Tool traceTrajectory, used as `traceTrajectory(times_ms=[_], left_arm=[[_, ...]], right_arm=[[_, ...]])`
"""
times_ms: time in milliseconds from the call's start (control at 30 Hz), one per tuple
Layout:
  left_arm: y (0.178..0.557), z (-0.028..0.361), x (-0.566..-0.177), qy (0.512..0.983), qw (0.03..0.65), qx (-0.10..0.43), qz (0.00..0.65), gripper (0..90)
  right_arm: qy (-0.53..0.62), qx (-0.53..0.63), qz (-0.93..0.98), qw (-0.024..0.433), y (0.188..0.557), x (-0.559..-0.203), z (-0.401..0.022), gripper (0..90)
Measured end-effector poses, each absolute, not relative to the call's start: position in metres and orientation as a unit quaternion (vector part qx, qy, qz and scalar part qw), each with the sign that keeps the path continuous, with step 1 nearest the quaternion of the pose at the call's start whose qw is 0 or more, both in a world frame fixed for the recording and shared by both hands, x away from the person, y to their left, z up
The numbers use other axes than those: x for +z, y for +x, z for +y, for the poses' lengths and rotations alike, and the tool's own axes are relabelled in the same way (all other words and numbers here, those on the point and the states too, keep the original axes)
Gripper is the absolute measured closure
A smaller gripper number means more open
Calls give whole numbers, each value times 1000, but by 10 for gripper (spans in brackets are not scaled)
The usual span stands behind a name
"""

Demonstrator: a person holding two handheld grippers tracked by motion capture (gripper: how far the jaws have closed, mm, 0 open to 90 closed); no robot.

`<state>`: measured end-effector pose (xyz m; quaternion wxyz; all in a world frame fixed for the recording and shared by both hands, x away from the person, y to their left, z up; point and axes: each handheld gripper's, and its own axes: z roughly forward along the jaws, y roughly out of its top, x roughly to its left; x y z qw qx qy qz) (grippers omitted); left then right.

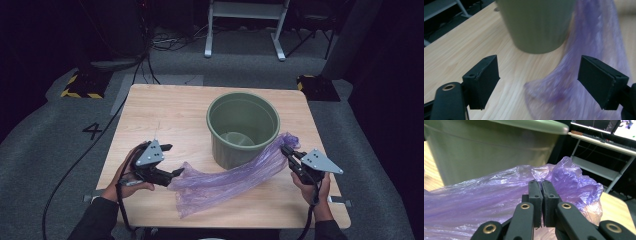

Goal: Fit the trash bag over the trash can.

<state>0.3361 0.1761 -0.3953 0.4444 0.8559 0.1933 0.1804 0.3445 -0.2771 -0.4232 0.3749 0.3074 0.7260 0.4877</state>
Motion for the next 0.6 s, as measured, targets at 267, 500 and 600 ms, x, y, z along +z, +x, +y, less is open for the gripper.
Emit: traceTrajectory(times_ms=[267, 500, 600], left_arm=[[328, 123, -394, 880, 432, 142, 134, 171], [325, 81, -419, 909, 394, 99, 96, 167], [325, 70, -429, 917, 380, 85, 91, 166]], right_arm=[[290, 502, 719, 384, 335, -407, -270, 873], [262, 516, 718, 387, 328, -393, -257, 870], [246, 519, 719, 391, 325, -386, -248, 870]])
